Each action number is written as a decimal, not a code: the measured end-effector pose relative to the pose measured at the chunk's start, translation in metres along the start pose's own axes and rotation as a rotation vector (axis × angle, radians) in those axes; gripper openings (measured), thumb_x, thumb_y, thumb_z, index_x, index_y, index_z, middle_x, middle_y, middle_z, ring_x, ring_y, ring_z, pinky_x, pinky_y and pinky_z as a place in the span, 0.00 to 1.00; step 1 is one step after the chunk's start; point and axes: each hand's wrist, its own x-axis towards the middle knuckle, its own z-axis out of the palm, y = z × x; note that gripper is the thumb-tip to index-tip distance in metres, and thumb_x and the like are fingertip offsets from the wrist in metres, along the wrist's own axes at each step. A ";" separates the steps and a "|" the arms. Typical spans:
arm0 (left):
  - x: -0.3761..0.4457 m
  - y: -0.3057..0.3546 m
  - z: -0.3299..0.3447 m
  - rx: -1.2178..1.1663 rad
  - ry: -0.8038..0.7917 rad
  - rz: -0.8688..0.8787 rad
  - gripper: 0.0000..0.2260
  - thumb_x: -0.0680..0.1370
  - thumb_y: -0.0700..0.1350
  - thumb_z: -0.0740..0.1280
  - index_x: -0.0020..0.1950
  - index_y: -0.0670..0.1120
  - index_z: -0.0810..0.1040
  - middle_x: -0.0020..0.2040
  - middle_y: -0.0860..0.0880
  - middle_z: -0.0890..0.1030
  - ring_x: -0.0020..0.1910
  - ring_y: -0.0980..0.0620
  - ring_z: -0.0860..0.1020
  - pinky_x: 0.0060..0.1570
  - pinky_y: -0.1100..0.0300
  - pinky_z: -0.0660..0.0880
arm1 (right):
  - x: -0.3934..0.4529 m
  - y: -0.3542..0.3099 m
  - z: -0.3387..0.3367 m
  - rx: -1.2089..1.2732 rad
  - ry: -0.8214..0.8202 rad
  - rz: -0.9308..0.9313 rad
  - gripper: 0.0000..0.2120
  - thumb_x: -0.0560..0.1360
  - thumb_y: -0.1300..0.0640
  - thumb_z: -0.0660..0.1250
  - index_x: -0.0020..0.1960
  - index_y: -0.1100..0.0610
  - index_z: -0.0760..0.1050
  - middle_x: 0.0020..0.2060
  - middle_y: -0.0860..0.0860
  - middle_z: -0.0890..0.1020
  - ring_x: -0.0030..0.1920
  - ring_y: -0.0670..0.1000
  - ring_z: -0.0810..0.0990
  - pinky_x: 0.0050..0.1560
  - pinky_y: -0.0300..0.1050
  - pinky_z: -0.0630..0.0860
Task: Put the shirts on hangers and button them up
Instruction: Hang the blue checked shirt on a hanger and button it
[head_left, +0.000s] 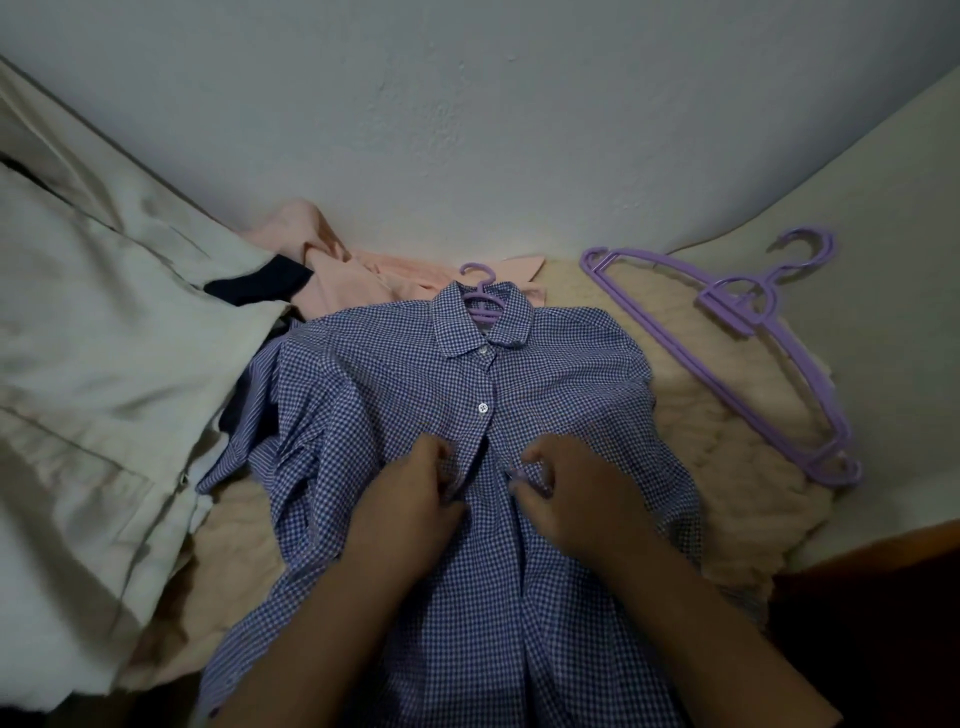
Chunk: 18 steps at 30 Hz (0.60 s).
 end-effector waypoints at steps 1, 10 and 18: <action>-0.008 -0.003 0.003 0.046 0.040 0.028 0.16 0.74 0.47 0.69 0.59 0.52 0.69 0.49 0.55 0.78 0.45 0.55 0.77 0.43 0.58 0.74 | -0.012 -0.002 0.001 -0.050 -0.038 -0.012 0.12 0.75 0.51 0.66 0.57 0.49 0.72 0.47 0.42 0.73 0.39 0.41 0.72 0.38 0.36 0.68; -0.042 0.017 0.031 -0.389 0.121 -0.055 0.14 0.75 0.42 0.69 0.57 0.53 0.70 0.41 0.58 0.77 0.38 0.64 0.76 0.37 0.73 0.71 | -0.047 -0.031 0.044 0.384 -0.087 0.346 0.15 0.78 0.59 0.61 0.65 0.55 0.68 0.57 0.50 0.73 0.51 0.49 0.75 0.48 0.35 0.74; -0.023 0.017 0.043 -0.261 0.185 -0.038 0.23 0.76 0.51 0.67 0.69 0.50 0.66 0.60 0.55 0.75 0.57 0.57 0.74 0.55 0.62 0.73 | -0.022 -0.029 0.043 0.689 -0.016 0.565 0.10 0.81 0.54 0.58 0.59 0.55 0.73 0.44 0.56 0.80 0.32 0.49 0.77 0.24 0.38 0.74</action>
